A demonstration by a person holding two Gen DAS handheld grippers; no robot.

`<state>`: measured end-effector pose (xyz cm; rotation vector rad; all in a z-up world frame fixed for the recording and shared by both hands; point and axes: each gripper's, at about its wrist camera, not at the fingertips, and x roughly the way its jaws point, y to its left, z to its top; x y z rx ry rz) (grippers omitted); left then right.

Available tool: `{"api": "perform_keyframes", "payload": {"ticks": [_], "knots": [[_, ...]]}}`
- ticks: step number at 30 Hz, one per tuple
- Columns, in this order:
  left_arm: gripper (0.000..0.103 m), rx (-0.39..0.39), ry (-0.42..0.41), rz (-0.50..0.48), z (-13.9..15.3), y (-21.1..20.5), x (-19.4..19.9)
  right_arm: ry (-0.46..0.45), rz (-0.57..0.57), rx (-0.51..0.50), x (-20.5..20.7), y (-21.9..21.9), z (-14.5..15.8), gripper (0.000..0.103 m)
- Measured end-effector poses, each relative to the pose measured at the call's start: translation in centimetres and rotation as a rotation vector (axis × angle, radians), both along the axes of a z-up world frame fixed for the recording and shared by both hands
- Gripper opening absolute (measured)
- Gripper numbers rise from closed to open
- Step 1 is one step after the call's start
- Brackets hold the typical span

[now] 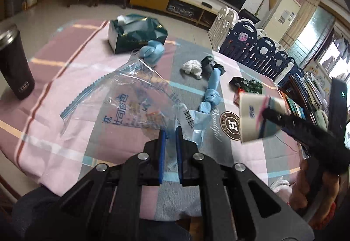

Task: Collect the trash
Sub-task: 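Grasp the white paper cup with the right tool while the left tool holds the zip bag, then carry the zip bag and paper cup over the wastebasket and open both tools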

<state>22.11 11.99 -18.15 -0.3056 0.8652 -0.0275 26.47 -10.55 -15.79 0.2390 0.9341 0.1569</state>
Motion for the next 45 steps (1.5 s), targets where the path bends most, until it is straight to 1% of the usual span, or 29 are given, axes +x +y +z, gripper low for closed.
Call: {"api": "perform_keyframes", "payload": {"ticks": [2, 4, 7, 12, 16, 24, 29, 37, 45], "knots": [[0.010, 0.018, -0.011, -0.011, 0.9, -1.0, -1.2, -0.013, -0.024, -0.082, -3.0, -1.0, 0.7, 0.048], [0.010, 0.026, -0.024, -0.020, 2.0, -1.8, -2.4, -0.039, -0.049, -0.131, -6.0, -2.3, 1.6, 0.048], [0.010, 0.067, -0.066, -0.041, 4.1, -3.3, -4.6, -0.085, -0.086, -0.176, -9.9, -4.1, 3.3, 0.048], [0.010, 0.105, -0.120, -0.105, 7.1, -6.5, -8.1, -0.124, -0.125, -0.211, -15.5, -7.0, 5.9, 0.048], [0.010, 0.140, -0.167, -0.148, 9.0, -9.1, -11.4, -0.143, -0.156, -0.240, -18.9, -8.8, 7.6, 0.048], [0.010, 0.173, -0.236, -0.170, 12.1, -10.5, -15.9, -0.208, -0.182, -0.277, -24.3, -10.4, 10.7, 0.049], [0.010, 0.188, -0.249, -0.187, 12.6, -11.3, -17.0, -0.201, -0.183, -0.280, -25.4, -10.7, 10.3, 0.049], [0.010, 0.183, -0.216, -0.209, 11.8, -11.4, -16.3, -0.135, -0.198, -0.271, -24.9, -11.2, 8.7, 0.049], [0.010, 0.180, -0.205, -0.228, 11.4, -11.9, -16.2, -0.110, -0.194, -0.279, -25.2, -11.4, 7.8, 0.049]]}}
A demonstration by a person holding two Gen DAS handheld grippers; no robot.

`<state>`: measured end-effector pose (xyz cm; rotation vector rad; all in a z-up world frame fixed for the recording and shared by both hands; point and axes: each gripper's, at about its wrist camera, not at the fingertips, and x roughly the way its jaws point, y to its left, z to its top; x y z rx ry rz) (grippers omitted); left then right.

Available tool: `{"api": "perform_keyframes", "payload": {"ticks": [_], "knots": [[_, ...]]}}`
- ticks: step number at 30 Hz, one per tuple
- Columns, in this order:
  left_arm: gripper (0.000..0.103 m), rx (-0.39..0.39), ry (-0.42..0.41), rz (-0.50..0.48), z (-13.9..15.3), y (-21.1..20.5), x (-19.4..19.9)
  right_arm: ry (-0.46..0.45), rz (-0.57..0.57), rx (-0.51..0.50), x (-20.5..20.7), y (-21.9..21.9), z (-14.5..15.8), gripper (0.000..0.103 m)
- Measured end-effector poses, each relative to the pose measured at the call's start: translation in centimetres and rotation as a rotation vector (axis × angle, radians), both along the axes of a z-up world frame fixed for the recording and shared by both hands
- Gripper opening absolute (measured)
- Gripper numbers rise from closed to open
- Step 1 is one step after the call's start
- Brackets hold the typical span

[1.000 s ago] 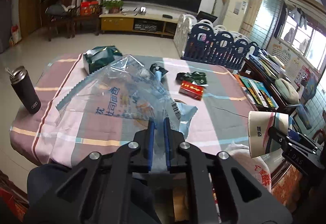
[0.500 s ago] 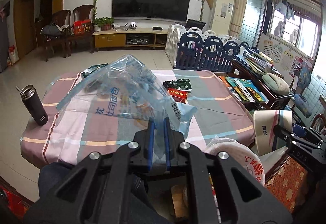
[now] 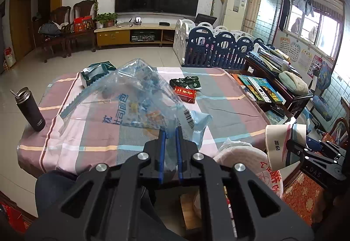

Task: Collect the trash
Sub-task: 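Carry the zip bag and paper cup over the wastebasket and open both tools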

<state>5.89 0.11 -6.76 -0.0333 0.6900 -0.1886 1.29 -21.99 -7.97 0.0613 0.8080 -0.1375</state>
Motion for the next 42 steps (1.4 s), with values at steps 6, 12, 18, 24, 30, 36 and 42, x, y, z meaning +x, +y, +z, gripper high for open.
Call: {"api": "perform_keyframes", "payload": {"ticks": [6, 12, 18, 24, 30, 36, 42], "knots": [[0.010, 0.004, 0.012, -0.017, -0.3, -0.7, 0.2, 0.062, -0.023, -0.015, -0.4, -1.1, -1.9, 0.049], [0.010, 0.007, 0.022, -0.034, -0.7, -1.4, 0.1, 0.138, -0.072, -0.003, -0.3, -2.7, -4.4, 0.049], [0.010, 0.011, 0.033, -0.057, -1.1, -2.1, 0.1, 0.200, -0.099, 0.006, 0.1, -3.3, -7.0, 0.049], [0.010, 0.011, 0.050, -0.074, -1.7, -2.4, 0.2, 0.242, -0.124, 0.016, 0.3, -3.9, -8.6, 0.049], [0.010, 0.010, 0.064, -0.087, -2.0, -2.8, 0.3, 0.277, -0.151, 0.032, 0.6, -4.5, -9.9, 0.049], [0.010, 0.005, 0.078, -0.098, -2.3, -3.1, 0.5, 0.300, -0.172, 0.048, 0.8, -5.0, -10.7, 0.049], [0.010, -0.012, 0.107, -0.117, -2.8, -3.3, 0.8, 0.308, -0.184, 0.068, 0.9, -5.3, -11.1, 0.054]]}}
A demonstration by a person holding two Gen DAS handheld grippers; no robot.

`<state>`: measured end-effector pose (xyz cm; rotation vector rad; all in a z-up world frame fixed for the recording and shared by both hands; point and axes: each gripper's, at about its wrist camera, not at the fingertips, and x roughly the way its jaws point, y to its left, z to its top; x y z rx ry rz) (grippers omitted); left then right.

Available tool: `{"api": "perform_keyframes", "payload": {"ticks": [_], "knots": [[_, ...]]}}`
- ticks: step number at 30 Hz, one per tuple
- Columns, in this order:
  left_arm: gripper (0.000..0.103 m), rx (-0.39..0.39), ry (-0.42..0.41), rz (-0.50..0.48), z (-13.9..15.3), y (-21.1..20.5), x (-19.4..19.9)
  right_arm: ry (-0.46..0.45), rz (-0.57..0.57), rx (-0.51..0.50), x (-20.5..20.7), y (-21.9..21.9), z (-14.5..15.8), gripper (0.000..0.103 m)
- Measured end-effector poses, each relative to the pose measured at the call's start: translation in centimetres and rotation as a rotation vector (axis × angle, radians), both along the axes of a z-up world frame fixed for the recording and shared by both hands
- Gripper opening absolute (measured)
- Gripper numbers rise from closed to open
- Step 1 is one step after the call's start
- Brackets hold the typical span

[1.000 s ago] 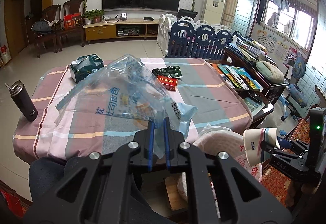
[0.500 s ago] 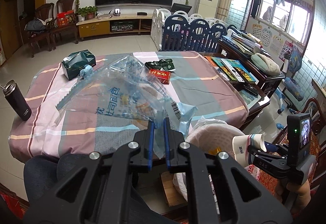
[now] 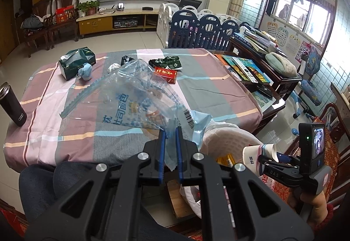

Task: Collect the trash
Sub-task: 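Carry the zip bag and paper cup over the wastebasket and open both tools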

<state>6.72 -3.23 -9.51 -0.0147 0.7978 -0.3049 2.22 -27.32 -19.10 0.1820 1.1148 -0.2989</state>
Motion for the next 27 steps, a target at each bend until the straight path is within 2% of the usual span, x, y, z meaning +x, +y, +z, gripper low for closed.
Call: {"api": "perform_keyframes", "payload": {"ticks": [3, 7, 12, 15, 17, 19, 21, 23, 24, 26, 27], "knots": [[0.010, -0.012, 0.028, -0.016, -0.6, -0.4, 0.3, -0.013, -0.018, 0.021, -0.2, -0.4, 0.3, 0.063], [0.010, -0.036, 0.085, -0.066, -1.8, -1.4, 1.0, -0.056, -0.063, 0.042, -0.6, -1.5, 1.6, 0.065], [0.010, -0.033, 0.213, -0.297, -5.2, -6.2, 1.8, -0.131, -0.138, 0.042, -1.4, -3.4, 3.8, 0.066], [0.011, 0.089, 0.250, -0.421, -8.0, -10.6, 1.3, -0.180, -0.192, 0.032, -2.0, -4.6, 5.2, 0.068], [0.011, 0.139, 0.268, -0.513, -9.7, -13.0, 0.6, -0.203, -0.211, 0.009, -2.2, -5.0, 5.9, 0.068], [0.011, 0.119, 0.302, -0.601, -10.9, -14.6, 0.3, -0.216, -0.217, 0.001, -2.2, -5.2, 6.4, 0.069], [0.011, 0.050, 0.352, -0.673, -12.0, -15.5, 0.3, -0.218, -0.220, 0.007, -2.2, -5.3, 6.5, 0.069], [0.016, 0.015, 0.382, -0.724, -13.1, -16.2, 0.3, -0.217, -0.212, 0.006, -2.0, -4.9, 6.3, 0.069], [0.025, 0.019, 0.383, -0.728, -13.4, -16.3, 0.3, -0.216, -0.205, 0.003, -1.9, -4.7, 6.3, 0.069], [0.064, 0.039, 0.381, -0.700, -14.0, -16.1, 0.3, -0.207, -0.188, 0.001, -1.6, -4.1, 5.9, 0.069], [0.069, 0.040, 0.378, -0.676, -14.0, -15.7, 0.5, -0.202, -0.182, 0.004, -1.5, -3.9, 5.7, 0.069]]}}
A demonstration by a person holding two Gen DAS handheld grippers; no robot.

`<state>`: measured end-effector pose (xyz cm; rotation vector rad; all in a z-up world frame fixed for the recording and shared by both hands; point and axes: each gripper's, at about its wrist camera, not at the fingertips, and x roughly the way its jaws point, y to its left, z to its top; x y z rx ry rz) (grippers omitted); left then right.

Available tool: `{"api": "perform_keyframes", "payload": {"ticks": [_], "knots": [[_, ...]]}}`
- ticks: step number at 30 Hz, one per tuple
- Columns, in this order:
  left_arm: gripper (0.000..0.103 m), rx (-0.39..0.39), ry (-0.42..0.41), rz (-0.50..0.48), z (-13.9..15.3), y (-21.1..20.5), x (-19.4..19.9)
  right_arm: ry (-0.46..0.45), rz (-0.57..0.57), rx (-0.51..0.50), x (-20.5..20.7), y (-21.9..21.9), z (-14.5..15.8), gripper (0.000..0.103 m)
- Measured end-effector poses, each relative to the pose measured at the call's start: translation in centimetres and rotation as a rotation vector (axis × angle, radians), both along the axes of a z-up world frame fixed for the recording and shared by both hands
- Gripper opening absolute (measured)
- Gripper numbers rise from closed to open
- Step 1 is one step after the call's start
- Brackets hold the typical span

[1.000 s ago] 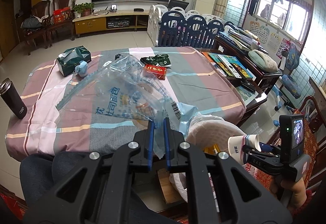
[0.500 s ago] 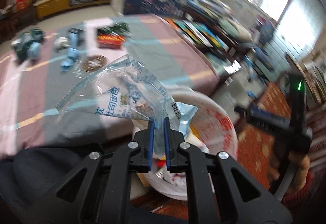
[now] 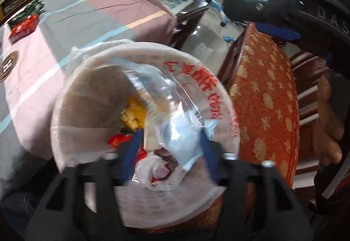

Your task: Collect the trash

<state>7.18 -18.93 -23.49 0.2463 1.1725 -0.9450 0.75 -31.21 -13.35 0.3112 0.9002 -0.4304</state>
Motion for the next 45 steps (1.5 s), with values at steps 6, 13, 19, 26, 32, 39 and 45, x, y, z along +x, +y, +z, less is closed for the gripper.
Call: {"api": "perform_keyframes", "payload": {"ticks": [6, 13, 19, 26, 32, 39, 45], "knots": [[0.081, -0.047, 0.017, 0.181, 1.4, 3.6, 2.5, 0.015, 0.023, 0.015, 0.8, 1.1, -0.7, 0.069], [0.082, -0.024, -0.084, 0.455, 3.2, 9.6, 5.1, 0.025, 0.053, 0.026, 1.9, 2.4, -1.1, 0.069], [0.082, 0.043, -0.126, 0.701, 4.2, 15.5, 7.5, 0.031, 0.095, 0.037, 3.3, 4.3, -1.4, 0.069], [0.082, 0.030, -0.093, 0.864, 4.2, 21.4, 8.9, 0.035, 0.148, 0.046, 4.9, 6.7, -1.4, 0.069], [0.082, 0.032, -0.102, 0.900, 4.0, 23.0, 8.8, 0.046, 0.176, 0.044, 5.7, 8.1, -1.6, 0.069], [0.083, 0.025, -0.101, 0.935, 3.7, 24.2, 9.1, 0.072, 0.190, 0.042, 6.3, 8.9, -2.3, 0.069], [0.083, 0.014, -0.095, 0.986, 3.6, 25.9, 9.4, 0.086, 0.206, 0.045, 6.9, 9.7, -2.9, 0.069]]}}
